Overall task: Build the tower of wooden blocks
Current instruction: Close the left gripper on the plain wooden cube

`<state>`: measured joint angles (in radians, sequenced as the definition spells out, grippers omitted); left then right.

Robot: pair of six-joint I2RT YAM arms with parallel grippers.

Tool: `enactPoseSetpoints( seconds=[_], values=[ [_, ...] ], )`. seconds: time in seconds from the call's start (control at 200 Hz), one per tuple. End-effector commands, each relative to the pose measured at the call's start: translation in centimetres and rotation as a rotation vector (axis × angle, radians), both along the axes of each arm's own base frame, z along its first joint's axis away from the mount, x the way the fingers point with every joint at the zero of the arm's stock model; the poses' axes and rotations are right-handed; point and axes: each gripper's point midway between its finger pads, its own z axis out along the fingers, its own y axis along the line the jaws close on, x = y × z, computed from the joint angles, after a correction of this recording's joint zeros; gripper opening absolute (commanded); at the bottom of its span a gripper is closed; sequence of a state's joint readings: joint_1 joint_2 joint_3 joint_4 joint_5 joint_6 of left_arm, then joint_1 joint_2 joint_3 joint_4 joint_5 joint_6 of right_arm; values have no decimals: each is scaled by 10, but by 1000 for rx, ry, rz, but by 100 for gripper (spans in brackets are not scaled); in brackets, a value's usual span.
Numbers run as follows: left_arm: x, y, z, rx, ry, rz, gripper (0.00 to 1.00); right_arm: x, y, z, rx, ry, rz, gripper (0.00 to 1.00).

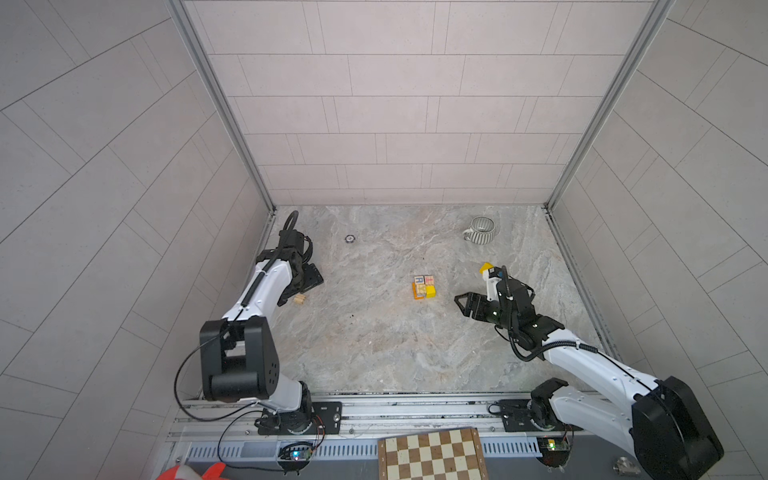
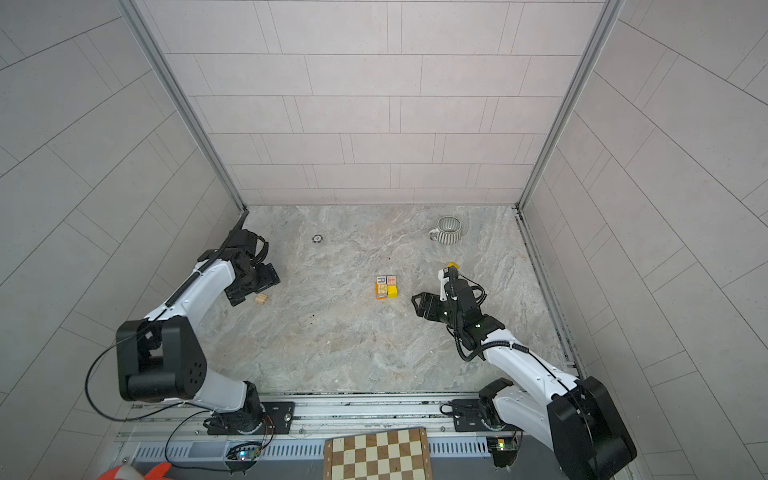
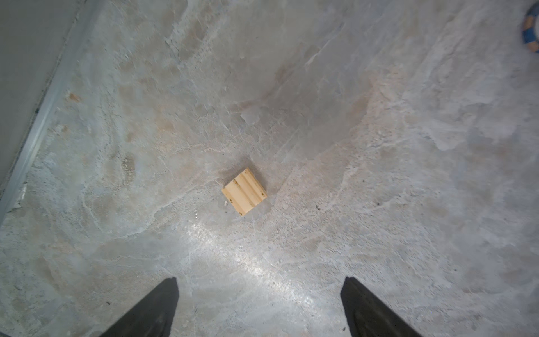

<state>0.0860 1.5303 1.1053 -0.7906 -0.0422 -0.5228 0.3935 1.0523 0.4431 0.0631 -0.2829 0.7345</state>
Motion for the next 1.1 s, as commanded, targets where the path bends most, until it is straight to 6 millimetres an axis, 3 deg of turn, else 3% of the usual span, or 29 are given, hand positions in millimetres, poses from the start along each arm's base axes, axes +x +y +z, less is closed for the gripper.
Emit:
enactPoseSetpoints(
  seconds=[0.0, 0.26, 0.495, 1.091],
  values=[
    [5, 8, -16, -12, 10, 71, 93, 8, 6, 11, 75, -31, -15, 81],
    [20, 17, -41, 5, 13, 159, 89, 10, 10, 4, 84, -11, -7, 81],
    [14, 27, -56, 23, 19, 230, 88, 9, 8, 7, 85, -20, -13, 82],
    [19, 39, -75, 13, 16, 330, 70, 10, 7, 4, 84, -14, -14, 82]
  ],
)
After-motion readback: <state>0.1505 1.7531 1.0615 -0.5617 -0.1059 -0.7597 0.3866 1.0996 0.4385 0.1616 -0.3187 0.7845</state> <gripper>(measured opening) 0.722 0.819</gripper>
